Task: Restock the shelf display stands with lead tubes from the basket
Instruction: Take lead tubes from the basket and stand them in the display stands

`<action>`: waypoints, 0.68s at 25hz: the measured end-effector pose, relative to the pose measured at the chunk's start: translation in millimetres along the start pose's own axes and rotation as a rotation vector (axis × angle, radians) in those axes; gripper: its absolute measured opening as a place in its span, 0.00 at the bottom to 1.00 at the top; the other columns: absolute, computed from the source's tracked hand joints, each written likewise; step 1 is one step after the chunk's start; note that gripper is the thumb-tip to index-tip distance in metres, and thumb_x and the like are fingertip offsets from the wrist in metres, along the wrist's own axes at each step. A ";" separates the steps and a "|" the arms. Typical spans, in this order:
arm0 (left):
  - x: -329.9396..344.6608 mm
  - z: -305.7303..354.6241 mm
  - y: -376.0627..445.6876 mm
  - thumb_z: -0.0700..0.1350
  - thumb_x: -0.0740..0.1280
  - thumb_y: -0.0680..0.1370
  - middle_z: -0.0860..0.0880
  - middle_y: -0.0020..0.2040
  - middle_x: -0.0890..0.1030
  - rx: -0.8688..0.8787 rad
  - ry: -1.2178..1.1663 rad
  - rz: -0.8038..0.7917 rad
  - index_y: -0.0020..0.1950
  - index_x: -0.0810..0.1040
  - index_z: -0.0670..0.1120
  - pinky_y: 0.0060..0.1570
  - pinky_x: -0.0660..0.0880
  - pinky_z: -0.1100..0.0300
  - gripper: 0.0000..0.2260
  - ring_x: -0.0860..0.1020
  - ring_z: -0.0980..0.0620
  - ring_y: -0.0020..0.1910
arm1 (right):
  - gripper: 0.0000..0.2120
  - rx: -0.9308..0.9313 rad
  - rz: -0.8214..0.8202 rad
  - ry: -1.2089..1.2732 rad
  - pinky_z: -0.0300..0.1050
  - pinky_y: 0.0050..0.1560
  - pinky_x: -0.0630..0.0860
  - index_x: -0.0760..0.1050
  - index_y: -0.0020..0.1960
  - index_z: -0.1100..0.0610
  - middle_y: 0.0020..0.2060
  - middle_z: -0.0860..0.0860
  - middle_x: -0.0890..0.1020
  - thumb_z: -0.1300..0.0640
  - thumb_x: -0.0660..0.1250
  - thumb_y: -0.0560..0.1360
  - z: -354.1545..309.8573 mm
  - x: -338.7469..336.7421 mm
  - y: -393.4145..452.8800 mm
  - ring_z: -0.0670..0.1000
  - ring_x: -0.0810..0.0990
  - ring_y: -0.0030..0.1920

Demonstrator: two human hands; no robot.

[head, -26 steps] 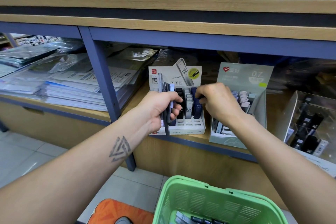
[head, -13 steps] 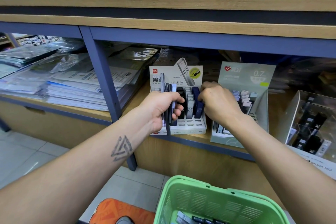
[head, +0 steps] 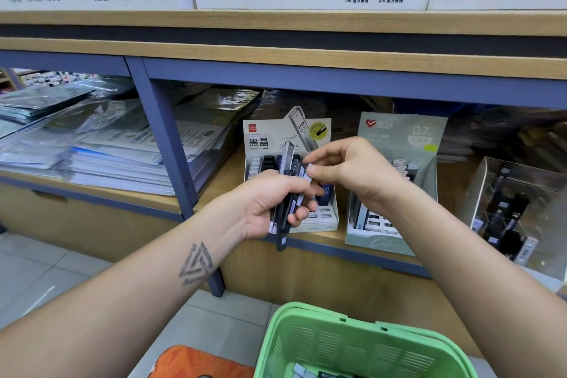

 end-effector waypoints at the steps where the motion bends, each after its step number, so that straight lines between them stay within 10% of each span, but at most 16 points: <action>1: 0.2 0.3 -0.9 0.36 0.67 0.77 0.40 0.37 0.80 -0.008 -0.009 -0.008 0.56 0.79 0.35 0.21 0.66 0.66 0.09 0.72 0.53 0.25 | 0.06 0.020 0.029 0.023 0.42 0.45 0.83 0.84 0.49 0.60 0.38 0.55 0.85 0.68 0.73 0.74 1.5 -4.4 -0.6 0.49 0.84 0.40; 17: -5.9 2.7 0.3 0.30 0.71 0.74 0.37 0.41 0.83 0.150 0.067 0.244 0.47 0.80 0.39 0.21 0.68 0.65 0.06 0.72 0.53 0.24 | 0.09 0.039 0.025 0.053 0.42 0.47 0.83 0.83 0.50 0.64 0.45 0.61 0.86 0.74 0.71 0.73 1.4 -43.5 -18.7 0.56 0.87 0.46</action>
Point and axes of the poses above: each hand's wrist, its own y-axis towards the middle knuckle, its own x-axis out of the palm, z = x × y, the point moved 4 cm from there along y, towards the middle knuckle
